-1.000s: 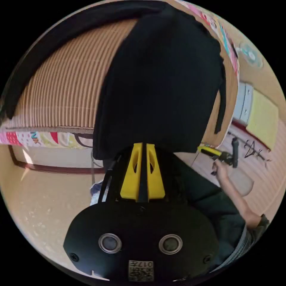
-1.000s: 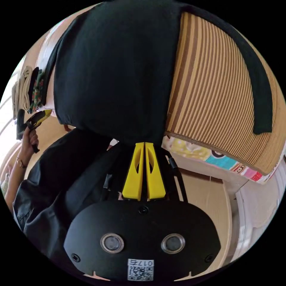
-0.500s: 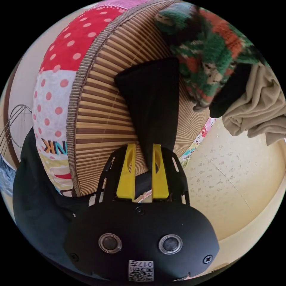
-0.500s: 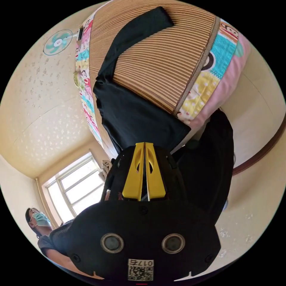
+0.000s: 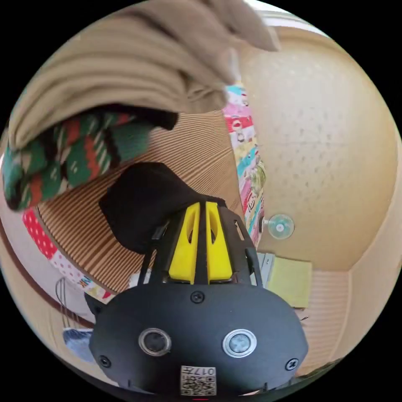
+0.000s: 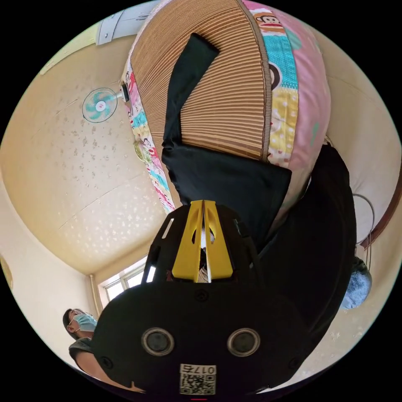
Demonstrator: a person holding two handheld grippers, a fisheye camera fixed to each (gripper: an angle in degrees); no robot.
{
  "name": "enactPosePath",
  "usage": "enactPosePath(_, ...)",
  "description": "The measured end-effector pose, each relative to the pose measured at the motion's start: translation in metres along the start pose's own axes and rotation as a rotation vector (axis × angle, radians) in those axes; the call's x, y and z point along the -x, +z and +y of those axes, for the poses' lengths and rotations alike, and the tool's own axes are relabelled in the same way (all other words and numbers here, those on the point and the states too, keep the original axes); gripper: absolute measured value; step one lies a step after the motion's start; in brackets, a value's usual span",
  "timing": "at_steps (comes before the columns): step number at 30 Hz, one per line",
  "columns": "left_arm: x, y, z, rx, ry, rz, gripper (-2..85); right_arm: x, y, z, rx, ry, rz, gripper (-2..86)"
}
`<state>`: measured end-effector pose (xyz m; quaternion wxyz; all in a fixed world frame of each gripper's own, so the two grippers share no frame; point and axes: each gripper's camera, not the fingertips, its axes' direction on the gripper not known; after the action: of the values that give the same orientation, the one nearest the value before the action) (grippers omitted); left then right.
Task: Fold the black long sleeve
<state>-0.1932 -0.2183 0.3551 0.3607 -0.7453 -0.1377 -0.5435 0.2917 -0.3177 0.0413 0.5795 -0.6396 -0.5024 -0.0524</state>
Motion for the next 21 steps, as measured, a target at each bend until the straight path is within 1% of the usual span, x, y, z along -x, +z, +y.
enactPosePath(1,-0.021,-0.003,0.002,-0.021,0.064,-0.001,1.4,-0.002,-0.006,-0.001,-0.029,0.021,-0.051,0.2)
enactPosePath(3,-0.109,-0.003,0.022,-0.086,0.311,-0.004,1.6,-0.005,-0.015,-0.002,-0.07,0.051,-0.133,0.2)
enactPosePath(4,-0.131,0.002,0.029,-0.09,0.374,-0.008,1.7,-0.008,-0.02,-0.004,-0.086,0.069,-0.177,0.2)
enactPosePath(5,-0.173,0.015,0.045,-0.085,0.499,-0.006,1.9,-0.009,-0.026,-0.007,-0.096,0.081,-0.203,0.3)
enactPosePath(6,-0.213,0.035,0.068,-0.067,0.627,0.005,2.2,-0.009,-0.029,-0.009,-0.1,0.085,-0.209,0.3)
enactPosePath(7,-0.231,0.047,0.081,-0.051,0.691,0.008,2.5,-0.01,-0.036,-0.013,-0.108,0.091,-0.213,0.3)
enactPosePath(9,-0.288,0.111,0.141,0.069,0.896,-0.003,3.7,-0.01,-0.045,-0.018,-0.119,0.098,-0.217,0.3)
enactPosePath(10,-0.298,0.131,0.158,0.116,0.932,-0.011,4.1,-0.01,-0.051,-0.022,-0.126,0.103,-0.226,0.4)
enactPosePath(12,-0.313,0.213,0.221,0.275,0.959,-0.089,5.5,-0.011,-0.058,-0.028,-0.136,0.116,-0.251,0.4)
enactPosePath(13,-0.311,0.231,0.235,0.31,0.948,-0.108,5.7,-0.011,-0.062,-0.031,-0.146,0.131,-0.27,0.4)
enactPosePath(15,-0.294,0.288,0.276,0.476,0.854,-0.156,6.7,-0.011,-0.068,-0.038,-0.152,0.152,-0.303,0.5)
enactPosePath(18,-0.268,0.303,0.316,0.555,0.79,-0.141,5.9,-0.003,-0.076,-0.055,-0.12,0.15,-0.303,0.8)
enactPosePath(19,-0.264,0.303,0.324,0.565,0.792,-0.156,5.7,0.007,-0.08,-0.066,-0.087,0.12,-0.249,1.0)
enactPosePath(21,-0.241,0.301,0.354,0.638,0.818,-0.238,5.8,0.031,-0.083,-0.085,-0.029,0.051,-0.076,1.6)
